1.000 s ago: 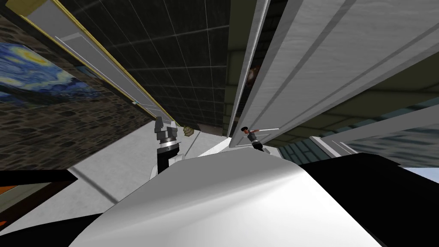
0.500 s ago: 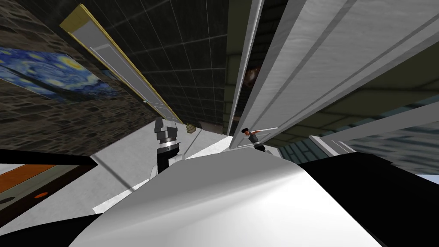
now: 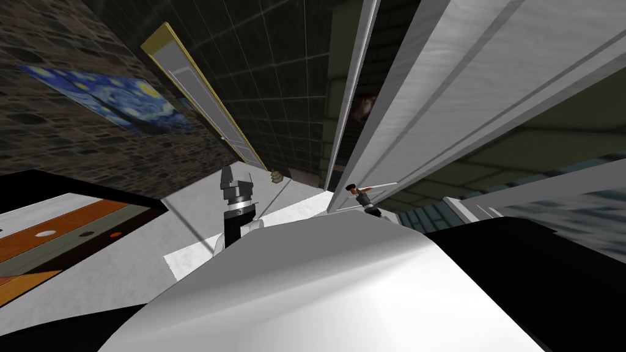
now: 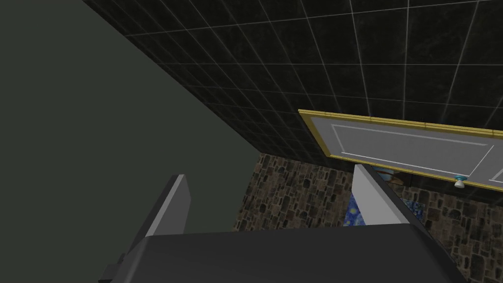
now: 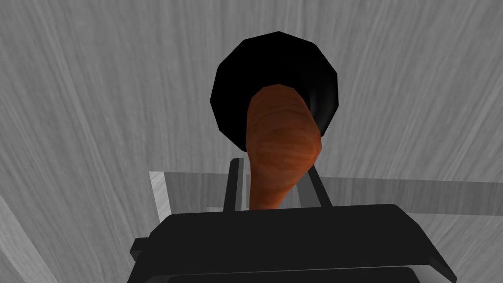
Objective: Pull the door open
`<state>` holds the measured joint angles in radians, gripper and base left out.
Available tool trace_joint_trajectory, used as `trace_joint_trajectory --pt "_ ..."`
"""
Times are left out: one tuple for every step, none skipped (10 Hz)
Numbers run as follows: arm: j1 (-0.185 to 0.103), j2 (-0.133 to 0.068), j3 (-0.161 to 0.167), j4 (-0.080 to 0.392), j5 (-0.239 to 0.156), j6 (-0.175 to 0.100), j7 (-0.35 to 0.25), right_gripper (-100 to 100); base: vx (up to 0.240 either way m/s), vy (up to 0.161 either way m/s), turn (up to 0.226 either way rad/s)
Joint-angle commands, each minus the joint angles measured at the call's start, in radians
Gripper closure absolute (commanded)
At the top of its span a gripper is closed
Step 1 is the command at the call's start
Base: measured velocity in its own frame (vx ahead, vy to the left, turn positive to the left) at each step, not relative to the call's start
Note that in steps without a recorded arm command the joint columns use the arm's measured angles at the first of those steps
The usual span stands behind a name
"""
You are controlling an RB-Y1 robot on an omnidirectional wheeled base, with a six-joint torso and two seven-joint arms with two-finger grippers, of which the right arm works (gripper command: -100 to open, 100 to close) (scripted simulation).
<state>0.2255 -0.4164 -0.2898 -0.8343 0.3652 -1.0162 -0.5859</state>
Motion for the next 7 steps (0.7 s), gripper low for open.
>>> trace_joint_trajectory --pt "0.007 -0.01 -0.006 0.01 0.005 -0.028 -0.006 100 -0.191 -0.072 0.16" --pt "0.012 -0.016 -0.009 0.019 0.01 -0.047 -0.012 100 -0.238 -0.09 0.191" --pt "0.015 -0.019 -0.01 0.023 0.012 -0.057 -0.015 100 -0.253 -0.085 0.154" --pt "0.008 -0.014 -0.006 0.027 0.011 -0.049 -0.012 100 -0.104 -0.03 0.03" --pt "0.012 -0.017 -0.008 0.038 0.016 -0.067 -0.016 100 -0.158 -0.043 0.164" --pt "0.013 -0.02 -0.01 0.043 0.017 -0.075 -0.018 100 -0.242 -0.072 0.194" --pt "0.015 -0.024 -0.012 0.049 0.019 -0.085 -0.019 100 -0.229 -0.085 0.174"
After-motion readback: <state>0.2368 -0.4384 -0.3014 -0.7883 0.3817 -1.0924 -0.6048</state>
